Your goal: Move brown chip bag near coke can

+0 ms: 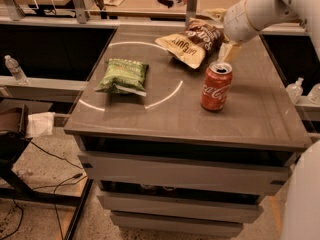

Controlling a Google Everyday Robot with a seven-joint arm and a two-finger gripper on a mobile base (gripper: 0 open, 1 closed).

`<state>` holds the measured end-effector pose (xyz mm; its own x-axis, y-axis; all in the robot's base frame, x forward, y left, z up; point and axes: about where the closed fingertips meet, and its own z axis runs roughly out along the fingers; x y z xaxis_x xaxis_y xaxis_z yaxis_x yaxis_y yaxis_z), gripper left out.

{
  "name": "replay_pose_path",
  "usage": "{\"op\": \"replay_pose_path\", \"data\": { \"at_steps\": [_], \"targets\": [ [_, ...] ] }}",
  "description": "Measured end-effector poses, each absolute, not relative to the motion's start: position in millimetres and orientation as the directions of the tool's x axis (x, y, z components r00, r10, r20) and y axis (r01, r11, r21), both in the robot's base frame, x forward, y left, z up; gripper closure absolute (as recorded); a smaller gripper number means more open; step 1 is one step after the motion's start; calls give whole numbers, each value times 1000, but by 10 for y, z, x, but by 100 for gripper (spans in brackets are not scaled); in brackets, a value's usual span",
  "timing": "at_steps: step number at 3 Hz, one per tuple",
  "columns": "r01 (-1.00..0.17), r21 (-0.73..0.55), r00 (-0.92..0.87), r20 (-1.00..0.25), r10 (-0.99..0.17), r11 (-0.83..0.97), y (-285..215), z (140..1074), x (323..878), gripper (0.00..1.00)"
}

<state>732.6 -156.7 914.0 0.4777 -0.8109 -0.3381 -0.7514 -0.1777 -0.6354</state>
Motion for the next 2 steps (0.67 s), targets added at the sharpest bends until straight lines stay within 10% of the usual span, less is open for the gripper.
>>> {"op": "replay_pose_path", "data": {
  "at_steps": [2],
  "targets": [
    [-608,-726,576,-125,-808,-321,-1399,9040,7599,0]
  ]
}}
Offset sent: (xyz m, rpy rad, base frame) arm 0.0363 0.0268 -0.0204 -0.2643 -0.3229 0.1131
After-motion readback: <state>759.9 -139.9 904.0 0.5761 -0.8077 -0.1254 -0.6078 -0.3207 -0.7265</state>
